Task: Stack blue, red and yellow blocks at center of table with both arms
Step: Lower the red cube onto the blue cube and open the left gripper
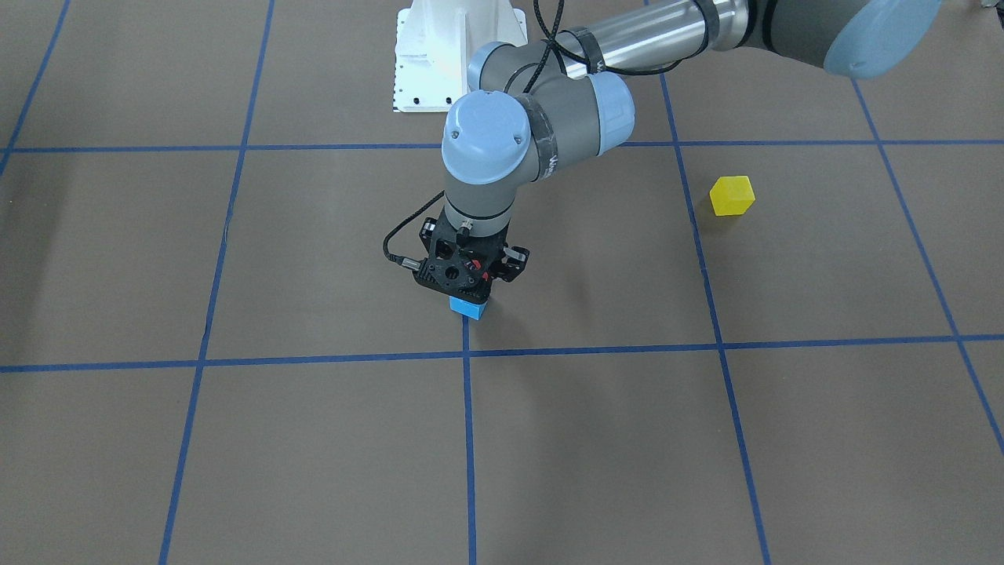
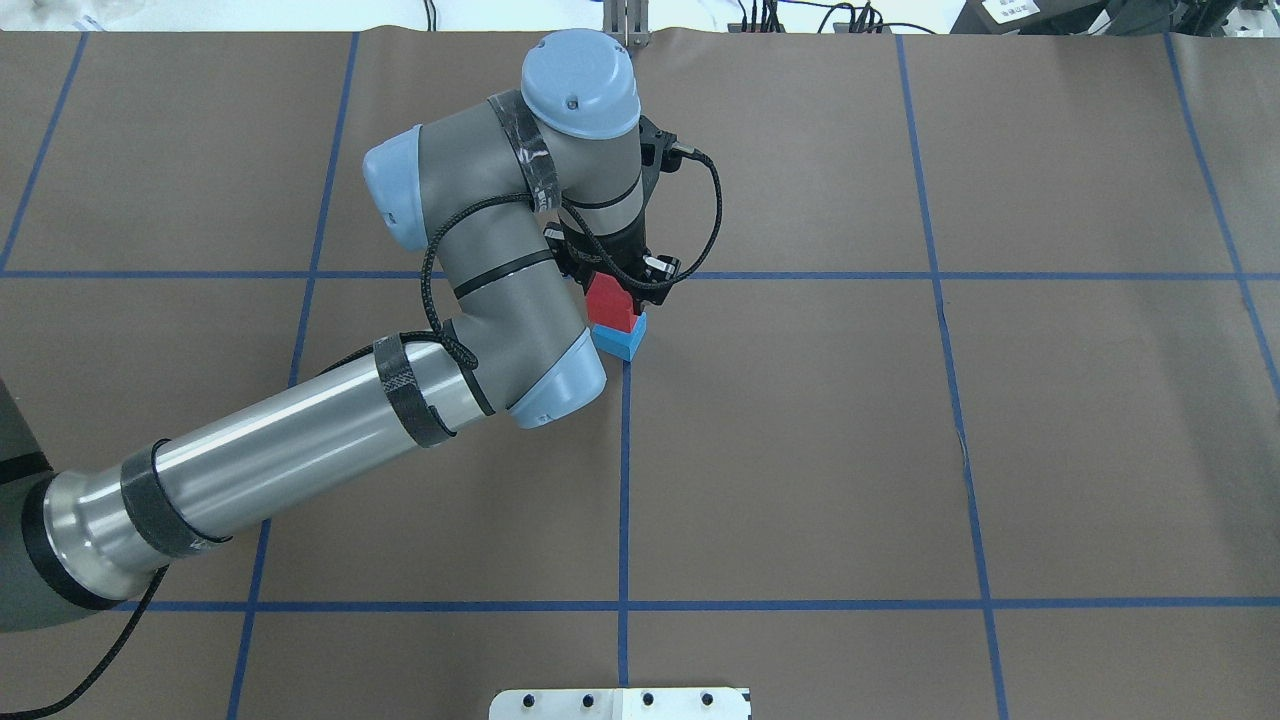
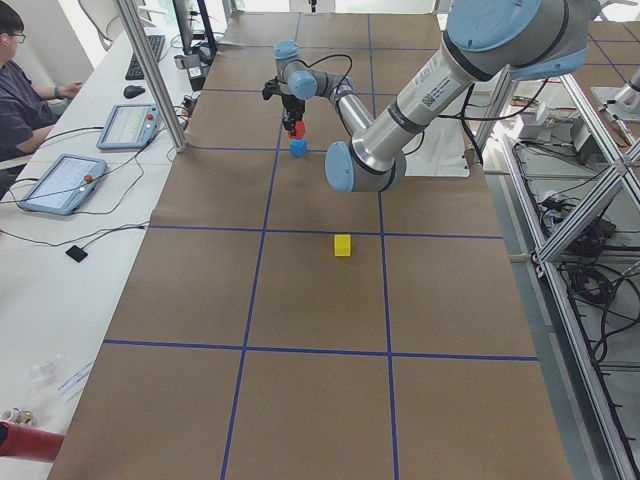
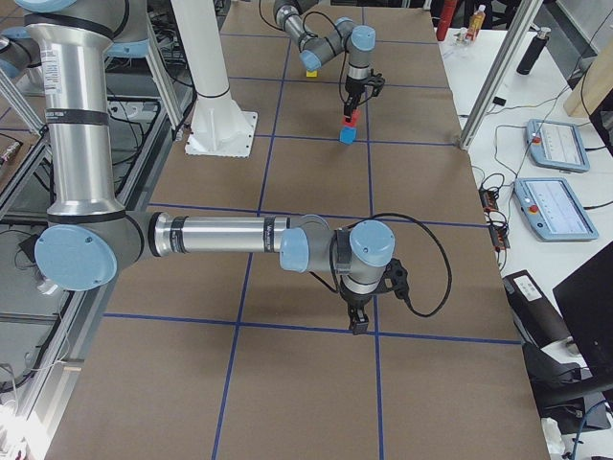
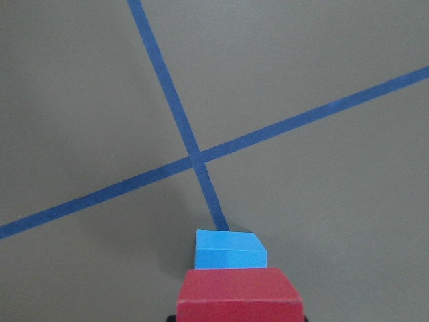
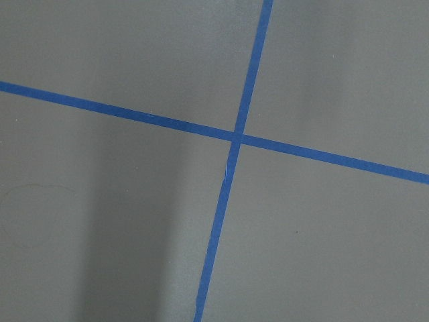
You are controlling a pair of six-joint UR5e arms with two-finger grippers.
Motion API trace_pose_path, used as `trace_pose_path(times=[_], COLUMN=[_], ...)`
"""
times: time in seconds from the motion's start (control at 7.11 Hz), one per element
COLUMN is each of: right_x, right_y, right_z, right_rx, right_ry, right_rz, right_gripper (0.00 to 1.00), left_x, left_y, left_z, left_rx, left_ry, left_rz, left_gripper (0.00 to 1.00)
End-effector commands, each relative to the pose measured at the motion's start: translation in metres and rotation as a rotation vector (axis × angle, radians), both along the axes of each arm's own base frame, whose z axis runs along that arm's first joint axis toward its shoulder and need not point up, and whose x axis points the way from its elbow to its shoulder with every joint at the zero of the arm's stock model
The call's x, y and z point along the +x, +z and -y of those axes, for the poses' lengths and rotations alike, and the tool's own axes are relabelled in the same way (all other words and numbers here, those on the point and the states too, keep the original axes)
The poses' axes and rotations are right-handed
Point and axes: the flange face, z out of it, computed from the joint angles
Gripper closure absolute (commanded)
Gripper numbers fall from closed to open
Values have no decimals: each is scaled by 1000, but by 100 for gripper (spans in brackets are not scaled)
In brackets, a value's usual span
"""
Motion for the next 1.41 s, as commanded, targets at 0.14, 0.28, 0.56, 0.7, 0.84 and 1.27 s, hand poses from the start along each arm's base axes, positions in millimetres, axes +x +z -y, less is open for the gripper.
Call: trace_pose_path(times=[0.14,0.28,0.56,0.7,0.84,1.27], right_x=[0,0,0,0,1,0], right_y=[-1,-1,-2,-2,-1,-2], right_z=[1,1,2,2,1,2], right_rx=[1,1,5,5,4,7], right_ry=[0,0,-1,-1,1,-1], right_rz=[0,0,1,1,-1,-1], right_gripper=[0,0,0,0,0,0], left_x=[8,12,13,15,18,21], left_y=[11,14,14,14,14,14], left_z=[6,9,9,6,2,-1], left_rx=[19,24,24,23,20,16], left_ry=[-10,-10,-9,-5,-1,1], left_rz=[10,4,4,4,4,5], left_gripper=[100,100,100,100,100,45])
